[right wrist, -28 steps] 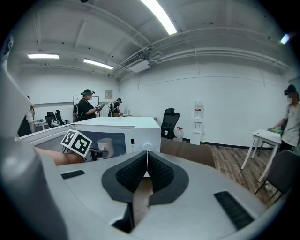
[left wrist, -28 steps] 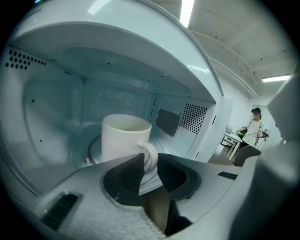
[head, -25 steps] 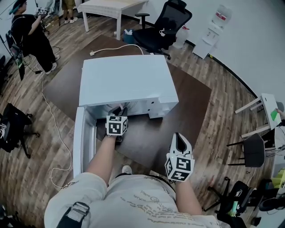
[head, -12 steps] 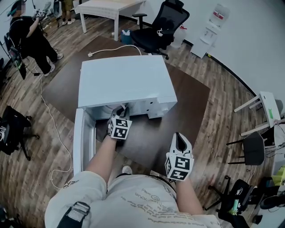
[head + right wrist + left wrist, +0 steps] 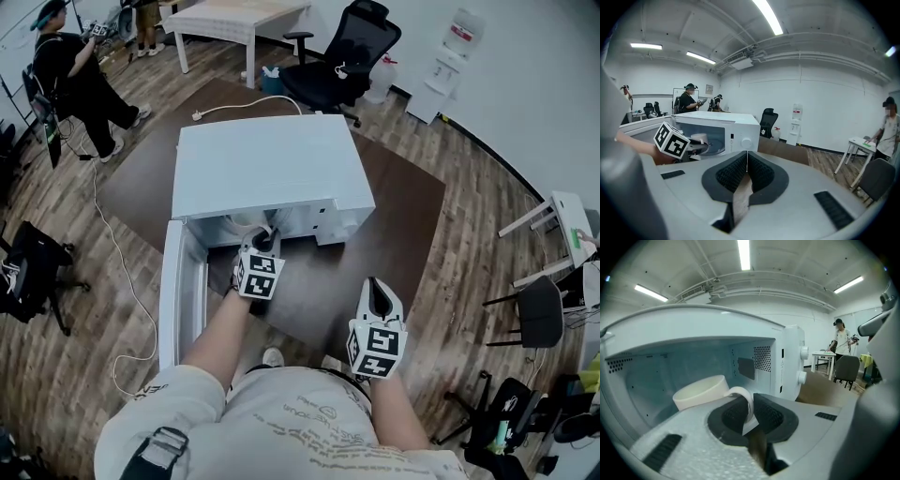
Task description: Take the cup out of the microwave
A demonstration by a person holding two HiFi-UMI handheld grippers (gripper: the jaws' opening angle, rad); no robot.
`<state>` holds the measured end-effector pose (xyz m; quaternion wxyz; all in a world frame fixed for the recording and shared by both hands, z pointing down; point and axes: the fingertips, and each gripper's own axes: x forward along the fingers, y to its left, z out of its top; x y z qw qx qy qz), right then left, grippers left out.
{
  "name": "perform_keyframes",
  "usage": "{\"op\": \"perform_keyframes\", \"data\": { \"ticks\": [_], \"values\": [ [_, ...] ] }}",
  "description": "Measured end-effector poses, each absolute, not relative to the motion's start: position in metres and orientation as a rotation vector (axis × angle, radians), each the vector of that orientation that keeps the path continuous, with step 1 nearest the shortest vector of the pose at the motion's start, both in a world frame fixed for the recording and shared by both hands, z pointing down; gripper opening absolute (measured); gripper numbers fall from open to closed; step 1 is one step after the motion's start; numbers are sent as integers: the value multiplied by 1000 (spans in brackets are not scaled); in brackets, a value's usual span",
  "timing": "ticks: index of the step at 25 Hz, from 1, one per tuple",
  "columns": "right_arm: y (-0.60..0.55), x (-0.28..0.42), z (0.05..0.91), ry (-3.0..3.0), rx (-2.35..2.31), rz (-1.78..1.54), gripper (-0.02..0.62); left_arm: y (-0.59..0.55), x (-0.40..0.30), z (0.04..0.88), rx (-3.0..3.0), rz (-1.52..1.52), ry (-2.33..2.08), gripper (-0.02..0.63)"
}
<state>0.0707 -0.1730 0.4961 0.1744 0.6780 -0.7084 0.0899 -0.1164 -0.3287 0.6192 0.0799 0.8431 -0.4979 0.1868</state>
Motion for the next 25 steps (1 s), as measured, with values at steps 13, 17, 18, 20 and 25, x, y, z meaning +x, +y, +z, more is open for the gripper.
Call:
{"op": "perform_keyframes", "data": {
  "ticks": [13,17,18,20,25],
  "values": [
    [-169,42,498,-2167,1860,325,17,-266,-92,555,2636,560,-1446,51],
    [-169,33,495,-2207,1836,317,17,-238,-79,542,2710,591,-1410,54],
    [-168,31,495,-2215,1830,317,17,-232,-76,538,2727,600,-1407,54],
    [-169,27,495,-2230,1822,317,17,-222,-72,530,2751,602,-1398,54],
    [-169,16,490,-2294,1803,318,17,-198,-63,509,2775,556,-1347,54]
  ]
}}
